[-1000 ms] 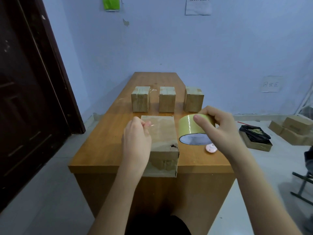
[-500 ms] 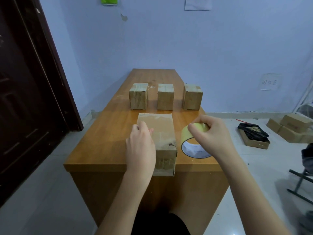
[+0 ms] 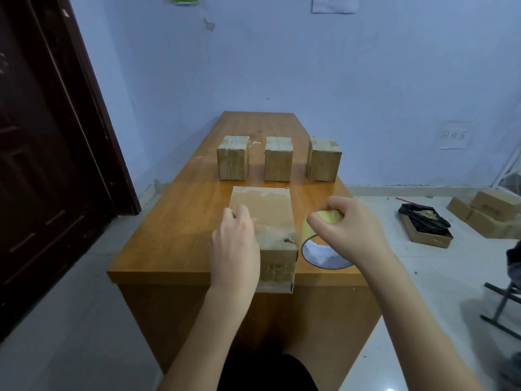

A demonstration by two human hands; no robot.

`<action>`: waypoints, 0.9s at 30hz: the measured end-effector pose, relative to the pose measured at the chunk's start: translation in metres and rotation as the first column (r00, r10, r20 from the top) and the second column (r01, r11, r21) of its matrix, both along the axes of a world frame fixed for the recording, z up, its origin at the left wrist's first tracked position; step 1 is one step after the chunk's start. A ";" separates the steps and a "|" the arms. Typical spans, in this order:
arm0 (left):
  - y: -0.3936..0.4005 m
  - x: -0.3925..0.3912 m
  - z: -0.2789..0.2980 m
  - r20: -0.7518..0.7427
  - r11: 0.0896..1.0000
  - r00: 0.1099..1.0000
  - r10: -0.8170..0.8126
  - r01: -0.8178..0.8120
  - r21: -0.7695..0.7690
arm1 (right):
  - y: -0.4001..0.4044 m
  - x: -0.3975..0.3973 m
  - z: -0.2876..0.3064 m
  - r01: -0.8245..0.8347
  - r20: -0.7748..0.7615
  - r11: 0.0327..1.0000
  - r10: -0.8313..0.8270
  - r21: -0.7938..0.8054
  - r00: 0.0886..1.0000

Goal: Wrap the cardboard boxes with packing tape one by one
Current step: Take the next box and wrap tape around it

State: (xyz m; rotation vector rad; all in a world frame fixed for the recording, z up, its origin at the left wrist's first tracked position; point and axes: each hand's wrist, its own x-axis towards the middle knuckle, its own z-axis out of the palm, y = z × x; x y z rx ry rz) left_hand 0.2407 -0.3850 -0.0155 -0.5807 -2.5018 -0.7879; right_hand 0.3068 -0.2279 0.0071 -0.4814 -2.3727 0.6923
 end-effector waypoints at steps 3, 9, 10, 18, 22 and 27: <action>0.001 0.001 0.000 -0.015 0.999 1.000 0.015 -0.015 -0.041 | 0.002 -0.003 -0.003 -0.010 0.060 0.999 0.012 -0.045 0.998; -0.003 0.005 -0.001 -0.092 0.966 0.983 0.160 -0.175 -0.192 | 0.003 -0.005 -0.006 -0.033 0.100 0.996 0.041 -0.081 0.994; -0.004 0.004 -0.001 -0.087 0.965 0.981 0.175 -0.188 -0.182 | 0.003 -0.005 -0.007 -0.031 0.103 0.996 0.040 -0.084 0.994; -0.009 -0.013 -0.003 0.090 1.000 0.996 0.015 -0.015 -0.002 | 0.006 -0.004 -0.008 -0.050 0.063 0.992 0.057 -0.113 0.996; -0.007 -0.018 -0.007 0.054 0.999 0.998 0.033 -0.031 -0.036 | 0.010 -0.002 -0.004 -0.085 -0.014 0.983 0.084 -0.162 0.996; -0.005 -0.023 -0.010 0.083 0.998 0.995 -0.061 0.058 0.040 | 0.012 -0.003 0.010 -0.130 -0.057 0.978 0.123 -0.160 0.991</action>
